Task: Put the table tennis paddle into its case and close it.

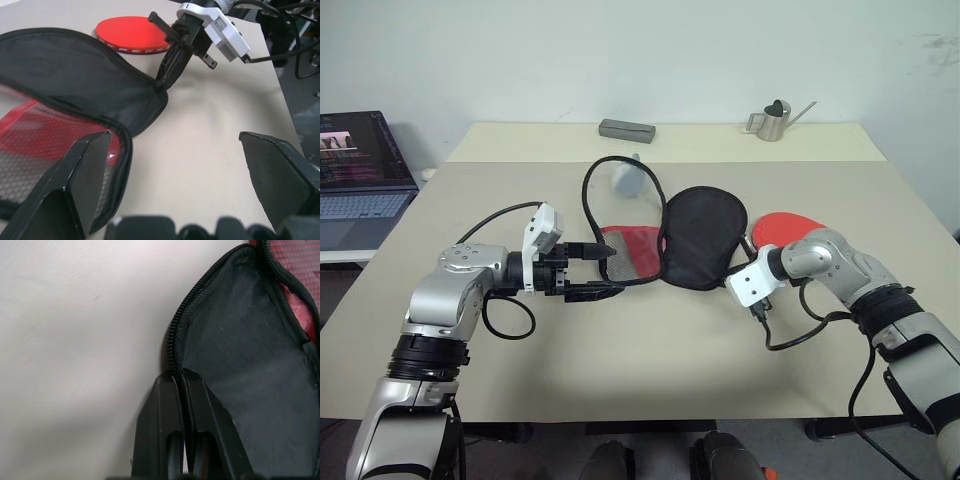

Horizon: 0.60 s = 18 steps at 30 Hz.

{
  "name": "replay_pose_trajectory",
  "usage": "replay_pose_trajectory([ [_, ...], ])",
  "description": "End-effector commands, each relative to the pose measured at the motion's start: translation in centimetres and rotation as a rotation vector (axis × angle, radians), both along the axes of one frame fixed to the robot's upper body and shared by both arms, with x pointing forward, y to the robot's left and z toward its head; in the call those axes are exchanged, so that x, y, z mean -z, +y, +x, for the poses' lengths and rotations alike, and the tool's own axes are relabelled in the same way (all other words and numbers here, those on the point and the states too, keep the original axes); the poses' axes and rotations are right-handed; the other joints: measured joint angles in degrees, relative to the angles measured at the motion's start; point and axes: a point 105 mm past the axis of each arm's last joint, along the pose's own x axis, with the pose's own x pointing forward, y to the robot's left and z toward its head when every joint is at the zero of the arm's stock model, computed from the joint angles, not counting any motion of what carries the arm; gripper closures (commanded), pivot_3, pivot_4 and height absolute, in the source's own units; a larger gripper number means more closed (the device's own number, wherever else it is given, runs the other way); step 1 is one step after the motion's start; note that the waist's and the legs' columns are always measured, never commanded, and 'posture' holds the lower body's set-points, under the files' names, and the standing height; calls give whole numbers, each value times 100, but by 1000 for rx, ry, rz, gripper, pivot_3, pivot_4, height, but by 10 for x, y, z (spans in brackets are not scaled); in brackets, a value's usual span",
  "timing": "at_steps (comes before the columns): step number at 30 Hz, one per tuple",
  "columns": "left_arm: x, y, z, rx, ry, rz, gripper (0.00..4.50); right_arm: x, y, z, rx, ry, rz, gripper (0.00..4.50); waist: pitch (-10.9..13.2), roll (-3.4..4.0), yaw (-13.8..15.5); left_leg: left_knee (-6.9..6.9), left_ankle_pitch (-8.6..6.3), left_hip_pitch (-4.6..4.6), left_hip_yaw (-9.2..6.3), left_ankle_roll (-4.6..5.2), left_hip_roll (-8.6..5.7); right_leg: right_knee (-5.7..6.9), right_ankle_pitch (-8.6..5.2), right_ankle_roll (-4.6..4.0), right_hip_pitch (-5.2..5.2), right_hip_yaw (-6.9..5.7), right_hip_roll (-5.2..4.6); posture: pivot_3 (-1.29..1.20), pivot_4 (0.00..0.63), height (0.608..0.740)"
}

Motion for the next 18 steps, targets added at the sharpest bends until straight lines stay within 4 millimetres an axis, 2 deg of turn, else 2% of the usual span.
replay_pose_trajectory([
  [1, -10, -1, 0, 17, -47, 3, 0, -10, -12, 2, -4, -28, -16, 4472, 0, 0, 2, 0, 0, 0, 0, 0, 0, 0, 0, 0, 0, 0, 0, 0, 150, 740],
  [18, -9, -2, 4, 20, -55, 5, 0, -3, -29, 6, -14, -59, -81, 4472, 0, 0, 17, 1, 2, 0, 2, -3, -1, 1, 0, 0, 2, 0, 0, 0, 150, 740],
])
